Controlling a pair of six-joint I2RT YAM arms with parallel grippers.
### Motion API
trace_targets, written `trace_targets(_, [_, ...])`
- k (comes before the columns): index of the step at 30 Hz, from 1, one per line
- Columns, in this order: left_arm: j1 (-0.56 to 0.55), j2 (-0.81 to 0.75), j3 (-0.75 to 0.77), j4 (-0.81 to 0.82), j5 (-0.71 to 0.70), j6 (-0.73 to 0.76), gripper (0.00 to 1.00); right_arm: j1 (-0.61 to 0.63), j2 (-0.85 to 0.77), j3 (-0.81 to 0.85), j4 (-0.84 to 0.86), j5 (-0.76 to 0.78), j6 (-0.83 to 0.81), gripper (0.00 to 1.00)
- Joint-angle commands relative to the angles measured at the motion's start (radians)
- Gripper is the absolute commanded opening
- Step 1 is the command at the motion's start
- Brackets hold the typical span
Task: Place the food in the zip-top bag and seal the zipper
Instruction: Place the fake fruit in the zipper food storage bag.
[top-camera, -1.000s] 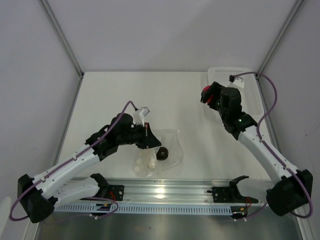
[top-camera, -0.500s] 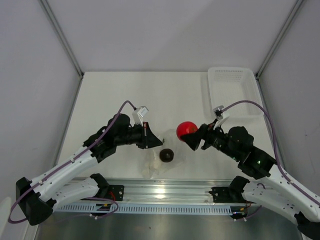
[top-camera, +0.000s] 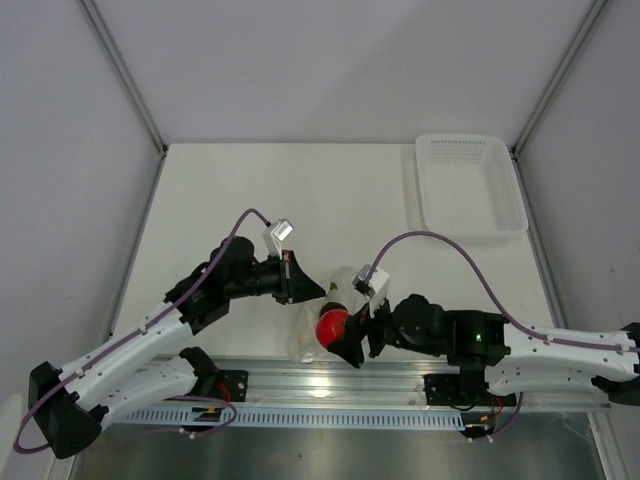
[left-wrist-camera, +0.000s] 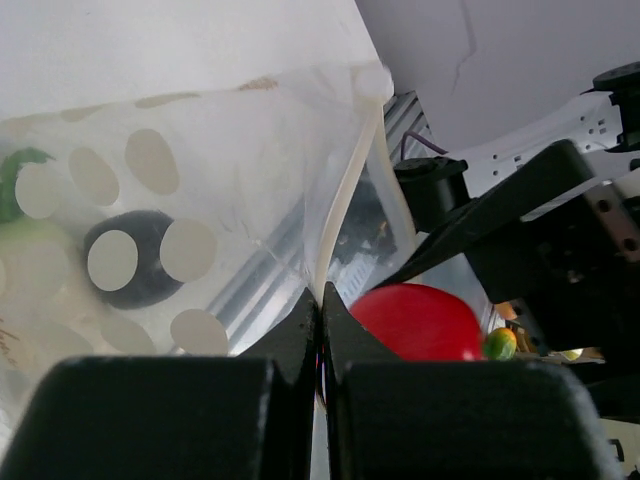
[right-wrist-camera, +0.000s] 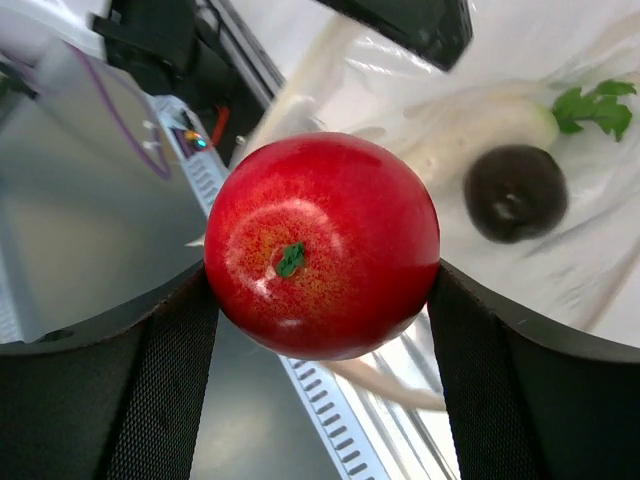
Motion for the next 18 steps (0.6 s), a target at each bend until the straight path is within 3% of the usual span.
trace_targets(1, [-0.007, -0.050, -0.017, 0.058, 0.023, -0.027, 0.00, 0.050, 0.036, 0.033, -0.044, 0.155, -0.011, 0.06])
trace_targets(6, [-0.007, -0.066, -0.034, 0.064, 0.040, -0.031, 0.00, 0.072, 0.014, 0.012, -0.020, 0.264, 0.015, 0.18])
trace_targets(8, [-0.007, -0.079, -0.037, 0.046, 0.033, -0.027, 0.01, 0.072, 0.020, 0.020, -0.027, 0.268, 0.021, 0.31])
trace_targets(9, [-0.007, -0.082, -0.041, 0.044, 0.031, -0.027, 0.01, 0.072, 0.023, 0.026, -0.035, 0.268, 0.023, 0.40])
trace_targets(10, [-0.007, -0.088, -0.047, 0.050, 0.034, -0.030, 0.01, 0.072, 0.034, 0.029, -0.035, 0.269, 0.024, 0.56])
trace_targets(11, [-0.007, -0.094, -0.054, 0.059, 0.034, -0.035, 0.00, 0.072, 0.040, 0.032, -0.037, 0.269, 0.024, 0.62])
trace_targets(15, [-0.007, -0.116, -0.066, 0.065, 0.042, -0.044, 0.01, 0.072, 0.086, 0.056, -0.059, 0.312, 0.039, 0.83])
trace_targets(18, [-0.007, -0.146, -0.078, 0.055, 0.039, -0.044, 0.00, 0.072, 0.128, 0.084, -0.053, 0.321, 0.030, 0.89])
